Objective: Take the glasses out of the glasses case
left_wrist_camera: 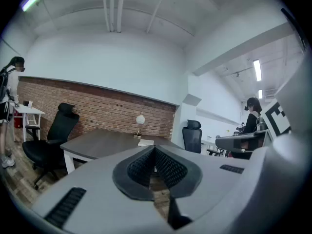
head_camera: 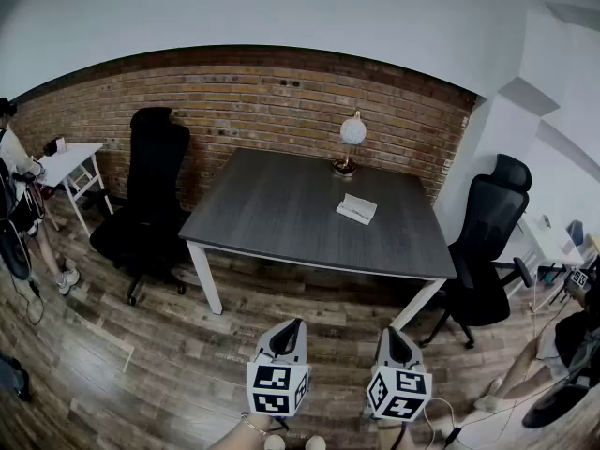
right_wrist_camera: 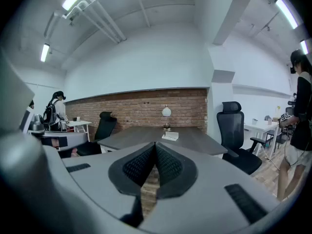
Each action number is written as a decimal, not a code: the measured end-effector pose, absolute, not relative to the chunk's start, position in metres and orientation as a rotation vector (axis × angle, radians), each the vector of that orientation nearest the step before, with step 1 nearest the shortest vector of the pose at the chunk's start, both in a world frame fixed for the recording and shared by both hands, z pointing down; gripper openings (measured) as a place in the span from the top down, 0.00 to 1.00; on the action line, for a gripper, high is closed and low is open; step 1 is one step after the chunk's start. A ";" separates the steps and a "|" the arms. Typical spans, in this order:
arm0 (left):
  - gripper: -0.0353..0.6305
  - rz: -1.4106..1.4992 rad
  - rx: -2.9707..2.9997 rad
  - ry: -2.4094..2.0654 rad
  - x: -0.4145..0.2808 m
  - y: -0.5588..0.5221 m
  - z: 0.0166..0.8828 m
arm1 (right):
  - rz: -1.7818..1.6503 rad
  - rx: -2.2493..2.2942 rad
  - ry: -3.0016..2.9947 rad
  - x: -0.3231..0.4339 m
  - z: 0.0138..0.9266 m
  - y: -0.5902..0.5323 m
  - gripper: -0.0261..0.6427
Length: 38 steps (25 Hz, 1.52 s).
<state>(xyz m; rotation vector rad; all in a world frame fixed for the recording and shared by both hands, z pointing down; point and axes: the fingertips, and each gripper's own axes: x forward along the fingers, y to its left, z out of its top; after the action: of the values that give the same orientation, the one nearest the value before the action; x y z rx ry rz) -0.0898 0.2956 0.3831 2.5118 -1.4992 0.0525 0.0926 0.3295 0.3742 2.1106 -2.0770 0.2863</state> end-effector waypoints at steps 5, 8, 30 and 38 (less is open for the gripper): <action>0.93 0.059 2.500 -1.505 -0.101 0.292 0.385 | 0.279 2.106 -2.077 0.083 0.373 0.328 0.91; 0.93 0.057 2.499 -1.509 -0.106 0.291 0.386 | 0.281 2.110 -2.092 0.078 0.373 0.327 0.91; 0.93 0.122 2.479 -1.534 -0.098 0.233 0.407 | 0.360 2.152 -2.068 0.100 0.396 0.267 0.91; 0.93 0.091 2.491 -1.572 -0.077 0.166 0.392 | 0.345 2.164 -2.084 0.126 0.390 0.199 0.91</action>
<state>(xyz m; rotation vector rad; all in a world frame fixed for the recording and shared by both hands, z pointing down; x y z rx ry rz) -0.0768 0.1664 0.3922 2.4907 -1.5722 0.0906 0.1263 0.1990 0.3900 2.1635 -2.0842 0.3449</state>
